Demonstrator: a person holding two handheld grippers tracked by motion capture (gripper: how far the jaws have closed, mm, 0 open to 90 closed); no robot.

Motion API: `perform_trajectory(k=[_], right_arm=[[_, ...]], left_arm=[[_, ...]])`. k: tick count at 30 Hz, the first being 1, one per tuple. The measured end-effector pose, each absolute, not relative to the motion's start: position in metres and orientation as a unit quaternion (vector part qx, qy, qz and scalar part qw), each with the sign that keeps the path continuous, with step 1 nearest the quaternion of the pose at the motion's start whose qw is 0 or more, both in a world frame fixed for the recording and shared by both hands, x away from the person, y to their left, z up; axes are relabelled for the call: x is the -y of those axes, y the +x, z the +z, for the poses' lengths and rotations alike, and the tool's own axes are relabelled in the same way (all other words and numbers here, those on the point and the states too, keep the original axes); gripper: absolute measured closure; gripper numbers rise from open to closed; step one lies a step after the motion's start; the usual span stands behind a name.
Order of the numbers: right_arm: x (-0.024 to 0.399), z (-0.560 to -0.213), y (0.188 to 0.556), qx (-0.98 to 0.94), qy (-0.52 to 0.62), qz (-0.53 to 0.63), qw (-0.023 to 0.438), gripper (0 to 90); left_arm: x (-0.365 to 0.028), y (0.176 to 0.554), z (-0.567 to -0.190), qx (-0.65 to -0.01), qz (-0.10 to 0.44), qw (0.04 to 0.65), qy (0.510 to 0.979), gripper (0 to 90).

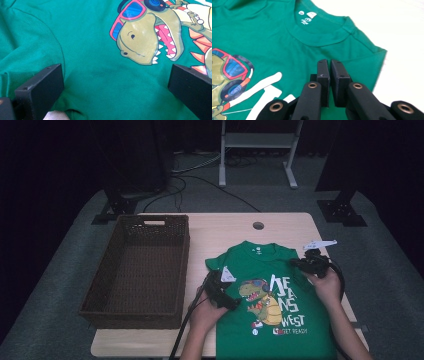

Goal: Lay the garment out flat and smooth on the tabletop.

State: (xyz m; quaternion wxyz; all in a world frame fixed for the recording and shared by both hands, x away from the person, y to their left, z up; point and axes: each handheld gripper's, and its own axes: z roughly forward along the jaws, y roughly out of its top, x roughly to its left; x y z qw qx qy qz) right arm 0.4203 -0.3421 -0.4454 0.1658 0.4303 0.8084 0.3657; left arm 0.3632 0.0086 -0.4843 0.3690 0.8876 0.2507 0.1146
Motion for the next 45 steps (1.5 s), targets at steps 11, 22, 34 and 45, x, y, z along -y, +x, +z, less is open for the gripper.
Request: perform_trajectory(k=[11,22,34,45], right_arm=[[0.358,-0.439,0.419,-0.796,0.442,0.374,0.175,86.2],[0.372,-0.433,0.415,-0.787,0.449,0.378,0.187,86.3],[0.386,-0.432,0.41,-0.779,0.462,0.377,0.195,86.3],[0.398,-0.434,0.411,-0.773,0.473,0.374,0.198,86.2]], left_arm=[[-0.009,0.363,-0.484,-0.251,0.115,0.369,0.888,0.0],[-0.009,0.363,-0.484,-0.251,0.115,0.369,0.888,0.0],[-0.009,0.363,-0.484,-0.251,0.114,0.369,0.887,0.0],[-0.009,0.363,-0.484,-0.251,0.114,0.369,0.887,0.0]])
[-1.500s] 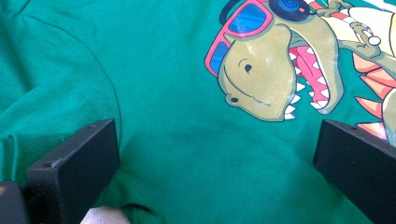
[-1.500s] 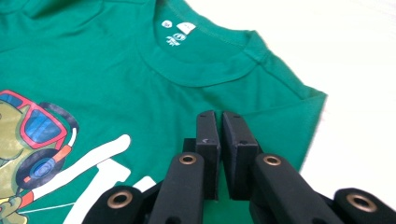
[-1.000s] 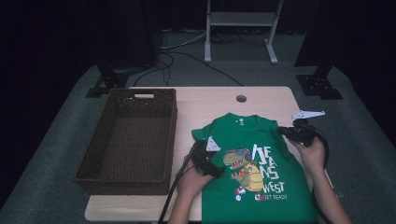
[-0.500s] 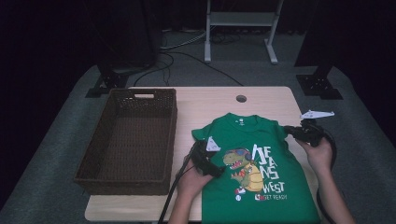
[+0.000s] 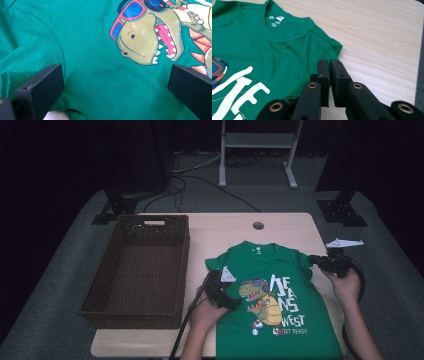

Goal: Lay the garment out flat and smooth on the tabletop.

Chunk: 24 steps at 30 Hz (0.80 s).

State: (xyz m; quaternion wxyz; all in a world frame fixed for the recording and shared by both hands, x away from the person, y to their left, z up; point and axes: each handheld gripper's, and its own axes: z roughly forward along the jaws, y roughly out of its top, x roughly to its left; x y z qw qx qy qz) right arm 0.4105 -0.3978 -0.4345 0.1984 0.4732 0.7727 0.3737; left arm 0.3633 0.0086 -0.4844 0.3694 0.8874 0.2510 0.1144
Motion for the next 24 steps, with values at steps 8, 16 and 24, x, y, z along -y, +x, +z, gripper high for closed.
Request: perform_trajectory(k=[8,16,24], right_arm=[[0.408,-0.433,0.409,-0.765,0.482,0.377,0.203,86.1],[0.419,-0.436,0.409,-0.758,0.491,0.377,0.205,86.1],[0.431,-0.439,0.411,-0.751,0.505,0.367,0.214,86.0]], left_arm=[[-0.009,0.363,-0.484,-0.251,0.114,0.369,0.888,0.0],[-0.009,0.363,-0.484,-0.251,0.115,0.369,0.888,0.0],[-0.009,0.363,-0.484,-0.251,0.114,0.369,0.888,0.0]])
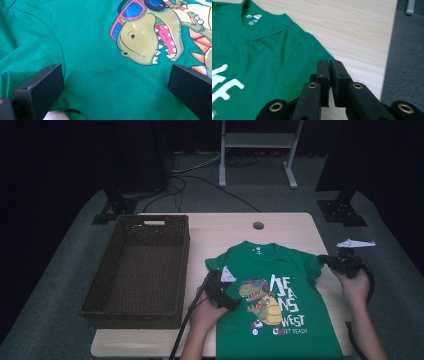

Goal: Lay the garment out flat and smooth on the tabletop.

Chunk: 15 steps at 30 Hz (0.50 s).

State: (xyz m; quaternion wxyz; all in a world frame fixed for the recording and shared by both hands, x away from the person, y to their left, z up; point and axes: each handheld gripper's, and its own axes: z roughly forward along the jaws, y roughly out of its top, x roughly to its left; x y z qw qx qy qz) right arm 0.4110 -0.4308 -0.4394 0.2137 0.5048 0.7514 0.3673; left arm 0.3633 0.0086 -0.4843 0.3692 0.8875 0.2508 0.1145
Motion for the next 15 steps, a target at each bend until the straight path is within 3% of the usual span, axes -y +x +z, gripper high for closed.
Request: perform_trajectory(k=[4,5,9,12,15], right_arm=[[0.435,-0.44,0.411,-0.747,0.51,0.368,0.216,82.7],[0.437,-0.44,0.411,-0.743,0.513,0.37,0.219,75.7],[0.436,-0.437,0.41,-0.739,0.512,0.375,0.227,67.5],[0.427,-0.432,0.408,-0.745,0.496,0.383,0.228,54.5],[0.42,-0.43,0.407,-0.75,0.491,0.384,0.223,50.7]], left_arm=[[-0.009,0.363,-0.484,-0.251,0.114,0.369,0.887,0.0],[-0.009,0.363,-0.484,-0.251,0.115,0.369,0.888,0.0],[-0.009,0.363,-0.484,-0.251,0.114,0.369,0.887,0.0],[-0.009,0.363,-0.484,-0.251,0.114,0.369,0.888,0.0],[-0.009,0.363,-0.484,-0.251,0.114,0.369,0.887,0.0]])
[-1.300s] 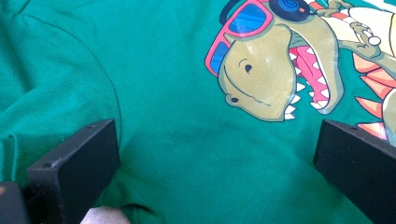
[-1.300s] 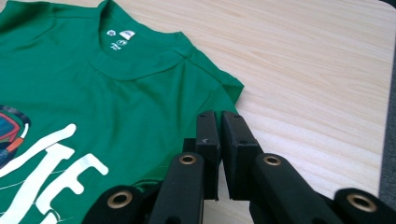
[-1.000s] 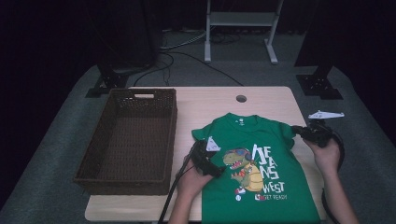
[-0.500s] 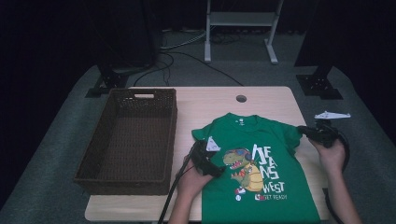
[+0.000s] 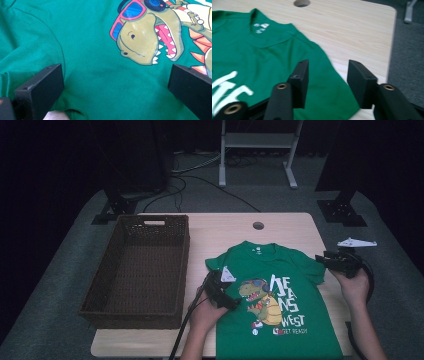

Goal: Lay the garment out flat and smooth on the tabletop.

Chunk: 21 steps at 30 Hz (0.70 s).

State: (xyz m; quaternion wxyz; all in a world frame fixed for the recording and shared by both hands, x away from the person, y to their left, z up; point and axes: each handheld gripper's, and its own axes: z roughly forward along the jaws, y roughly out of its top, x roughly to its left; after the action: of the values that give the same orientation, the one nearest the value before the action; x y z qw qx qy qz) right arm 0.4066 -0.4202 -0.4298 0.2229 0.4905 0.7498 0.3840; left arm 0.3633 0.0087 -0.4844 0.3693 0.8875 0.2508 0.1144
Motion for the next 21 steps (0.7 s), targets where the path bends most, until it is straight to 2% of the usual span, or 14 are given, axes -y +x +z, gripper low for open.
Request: perform_trajectory(k=[4,5,6,10,17,21], right_arm=[[0.405,-0.424,0.404,-0.761,0.472,0.391,0.211,35.0],[0.405,-0.424,0.404,-0.761,0.472,0.391,0.211,35.0],[0.4,-0.423,0.402,-0.765,0.466,0.392,0.208,29.9],[0.392,-0.42,0.399,-0.771,0.455,0.401,0.195,25.0],[0.374,-0.42,0.391,-0.784,0.433,0.403,0.19,8.8],[0.364,-0.428,0.387,-0.798,0.422,0.389,0.183,4.6]], left_arm=[[-0.009,0.363,-0.484,-0.251,0.114,0.369,0.888,0.0],[-0.009,0.363,-0.484,-0.251,0.114,0.369,0.888,0.0],[-0.009,0.363,-0.484,-0.251,0.114,0.37,0.887,0.0],[-0.009,0.363,-0.484,-0.251,0.114,0.369,0.887,0.0],[-0.009,0.363,-0.484,-0.251,0.114,0.369,0.888,0.0],[-0.009,0.363,-0.484,-0.251,0.114,0.369,0.888,0.0]])
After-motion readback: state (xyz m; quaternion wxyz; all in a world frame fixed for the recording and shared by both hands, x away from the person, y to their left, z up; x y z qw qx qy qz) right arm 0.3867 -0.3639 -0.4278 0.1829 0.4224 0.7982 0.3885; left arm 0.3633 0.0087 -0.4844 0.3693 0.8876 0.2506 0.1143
